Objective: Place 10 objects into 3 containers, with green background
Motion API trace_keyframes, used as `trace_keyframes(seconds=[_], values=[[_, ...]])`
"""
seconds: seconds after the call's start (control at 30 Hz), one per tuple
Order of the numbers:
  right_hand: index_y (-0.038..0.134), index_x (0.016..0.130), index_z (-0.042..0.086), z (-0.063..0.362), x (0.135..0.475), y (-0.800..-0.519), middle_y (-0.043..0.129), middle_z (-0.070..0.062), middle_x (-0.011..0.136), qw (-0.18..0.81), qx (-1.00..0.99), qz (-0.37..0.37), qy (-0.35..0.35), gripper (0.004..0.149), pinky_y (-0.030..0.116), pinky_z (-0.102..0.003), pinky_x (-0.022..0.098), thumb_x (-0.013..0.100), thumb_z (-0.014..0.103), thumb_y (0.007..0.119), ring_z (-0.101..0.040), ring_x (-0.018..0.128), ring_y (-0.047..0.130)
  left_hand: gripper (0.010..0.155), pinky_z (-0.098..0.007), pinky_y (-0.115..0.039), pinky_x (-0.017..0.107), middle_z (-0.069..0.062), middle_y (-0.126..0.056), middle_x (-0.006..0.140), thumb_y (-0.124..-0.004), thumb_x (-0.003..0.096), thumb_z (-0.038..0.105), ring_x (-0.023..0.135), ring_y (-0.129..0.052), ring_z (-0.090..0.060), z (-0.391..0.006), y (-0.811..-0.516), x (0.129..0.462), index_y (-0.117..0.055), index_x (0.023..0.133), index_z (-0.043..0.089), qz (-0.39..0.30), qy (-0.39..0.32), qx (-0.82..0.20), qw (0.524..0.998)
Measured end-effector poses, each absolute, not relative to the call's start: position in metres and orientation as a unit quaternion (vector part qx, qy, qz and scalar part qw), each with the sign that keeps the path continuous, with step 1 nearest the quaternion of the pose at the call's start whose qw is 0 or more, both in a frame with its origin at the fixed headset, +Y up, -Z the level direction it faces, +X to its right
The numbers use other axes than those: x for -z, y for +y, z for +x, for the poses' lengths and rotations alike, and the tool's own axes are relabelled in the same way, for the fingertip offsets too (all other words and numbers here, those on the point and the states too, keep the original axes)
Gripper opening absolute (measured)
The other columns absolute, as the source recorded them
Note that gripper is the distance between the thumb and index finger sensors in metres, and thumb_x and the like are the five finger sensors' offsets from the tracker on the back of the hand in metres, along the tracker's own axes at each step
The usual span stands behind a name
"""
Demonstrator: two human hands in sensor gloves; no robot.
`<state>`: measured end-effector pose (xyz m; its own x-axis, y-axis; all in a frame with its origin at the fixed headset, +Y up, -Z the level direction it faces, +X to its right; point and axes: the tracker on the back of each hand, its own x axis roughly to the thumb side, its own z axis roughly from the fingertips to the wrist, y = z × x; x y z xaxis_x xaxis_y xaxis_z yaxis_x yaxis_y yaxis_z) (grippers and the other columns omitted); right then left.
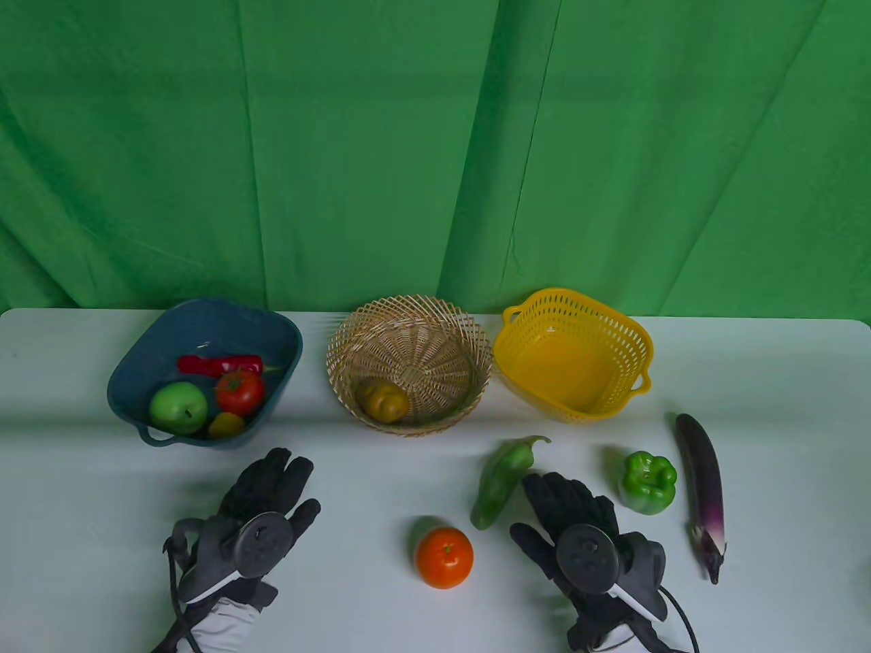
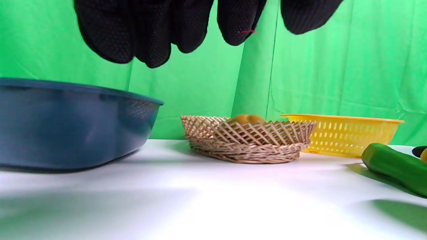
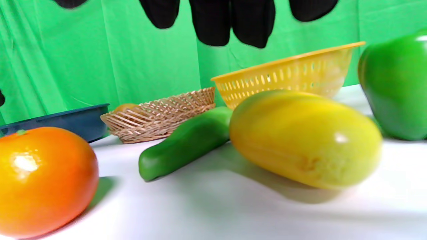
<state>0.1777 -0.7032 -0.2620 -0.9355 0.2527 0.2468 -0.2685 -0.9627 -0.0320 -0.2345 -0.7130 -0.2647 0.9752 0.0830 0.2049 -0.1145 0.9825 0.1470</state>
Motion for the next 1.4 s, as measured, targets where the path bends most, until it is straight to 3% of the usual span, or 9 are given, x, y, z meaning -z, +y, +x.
trace_keyframes(seconds=[0.93, 1.4], values=[[0.041, 0.117, 0.029, 0.152, 0.261, -0.701, 0.051, -0.016, 0.123, 0.141, -0.977, 0.156, -0.024, 0.072, 0.040, -0.071, 0.077, 0.056, 0.065, 0.053, -0.048, 0.109, 0.052, 0.064, -0.057, -0.073, 0.065, -0.016, -0.063, 0.118, -0.061, 0.0570, 0.058, 0.102, -0.077, -0.042, -0.248, -0.712, 0.254, -0.055, 0.115, 0.029, 0.101, -0.098, -0.080, 0.987], [0.038, 0.117, 0.030, 0.091, 0.275, -0.714, 0.049, -0.016, 0.123, 0.182, -0.948, 0.250, 0.080, 0.072, 0.043, -0.069, 0.078, 0.056, 0.064, 0.054, -0.048, 0.109, 0.053, 0.065, -0.057, -0.073, 0.065, -0.016, -0.063, 0.118, -0.060, 0.0570, 0.058, 0.102, -0.077, -0.042, -0.253, -0.706, 0.251, -0.055, 0.115, 0.030, 0.114, -0.098, -0.104, 0.983]])
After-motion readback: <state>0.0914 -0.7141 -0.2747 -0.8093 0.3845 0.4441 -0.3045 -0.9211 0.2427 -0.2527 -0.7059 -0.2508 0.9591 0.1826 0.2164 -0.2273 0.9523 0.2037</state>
